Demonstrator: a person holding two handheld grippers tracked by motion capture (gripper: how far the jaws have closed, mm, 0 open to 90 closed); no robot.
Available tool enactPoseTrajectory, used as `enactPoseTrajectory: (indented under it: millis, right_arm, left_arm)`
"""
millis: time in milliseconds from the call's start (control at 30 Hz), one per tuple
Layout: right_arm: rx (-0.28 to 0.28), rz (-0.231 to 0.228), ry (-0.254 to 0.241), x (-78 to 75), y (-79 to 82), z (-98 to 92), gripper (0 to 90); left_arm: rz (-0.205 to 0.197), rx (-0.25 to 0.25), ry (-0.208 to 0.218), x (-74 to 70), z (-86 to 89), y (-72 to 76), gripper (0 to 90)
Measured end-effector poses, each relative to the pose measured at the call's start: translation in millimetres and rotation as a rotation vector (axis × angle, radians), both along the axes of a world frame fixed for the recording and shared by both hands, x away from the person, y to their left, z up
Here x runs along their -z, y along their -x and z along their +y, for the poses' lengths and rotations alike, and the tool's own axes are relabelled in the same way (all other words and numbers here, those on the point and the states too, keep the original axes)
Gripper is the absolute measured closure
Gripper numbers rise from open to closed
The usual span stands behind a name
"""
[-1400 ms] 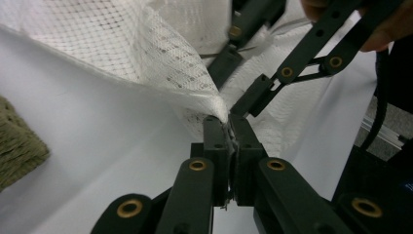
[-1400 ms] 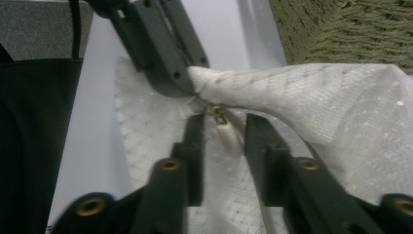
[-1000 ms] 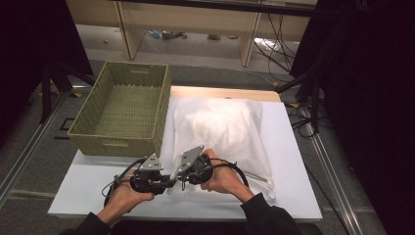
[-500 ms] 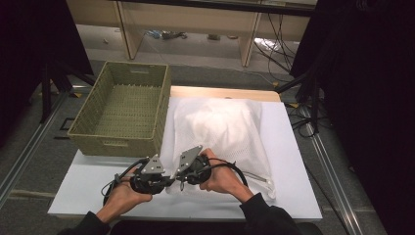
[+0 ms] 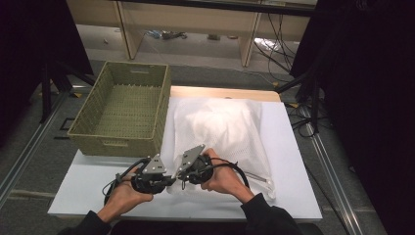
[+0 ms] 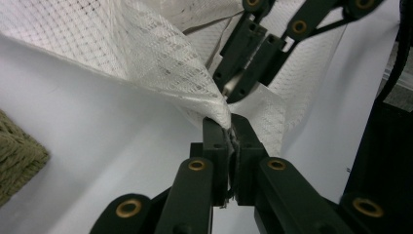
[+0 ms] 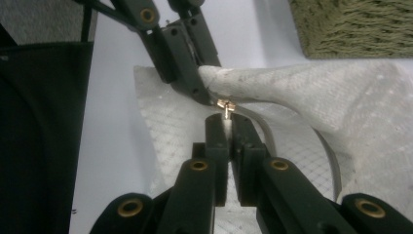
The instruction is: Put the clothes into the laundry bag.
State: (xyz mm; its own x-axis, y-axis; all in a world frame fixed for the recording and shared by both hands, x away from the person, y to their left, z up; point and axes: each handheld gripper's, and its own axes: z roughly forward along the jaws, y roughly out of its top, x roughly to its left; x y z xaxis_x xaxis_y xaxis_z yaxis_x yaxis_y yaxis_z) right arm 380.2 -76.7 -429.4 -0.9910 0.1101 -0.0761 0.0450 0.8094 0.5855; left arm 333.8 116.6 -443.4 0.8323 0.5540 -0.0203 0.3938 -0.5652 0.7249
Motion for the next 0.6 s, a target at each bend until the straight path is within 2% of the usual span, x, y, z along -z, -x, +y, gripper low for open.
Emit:
enactPoseTrajectory:
  millis: [133, 267, 300, 333, 367, 600]
  right_arm:
    - [0.021, 0.011, -0.011, -0.6, 0.3, -2.0, 87.6]
    - [0.028, 0.016, -0.010, -0.2, -0.2, -2.2, 87.6]
    - [0.022, 0.009, -0.012, -0.4, -1.0, -2.4, 87.6]
    - [0.028, 0.019, -0.016, -0.7, -0.7, -3.1, 87.6]
    - [0.030, 0.023, -0.017, -1.0, -0.7, -3.3, 87.6]
    - [0.045, 0.035, -0.025, -1.7, -0.7, -4.3, 87.6]
  left_arm:
    - [0.010, 0.002, 0.025, -0.5, -0.3, 0.0, 86.8]
    - [0.000, -0.003, 0.005, -1.6, -0.4, 0.4, 86.8]
    - [-0.010, 0.013, 0.009, -2.6, -0.2, -0.3, 86.8]
    - [-0.008, 0.006, 0.005, -2.9, 0.1, -0.1, 86.8]
    - [0.007, 0.002, 0.029, -2.4, -0.3, 0.6, 86.9]
    - [-0.004, -0.002, 0.022, -4.4, 0.2, 1.7, 87.0]
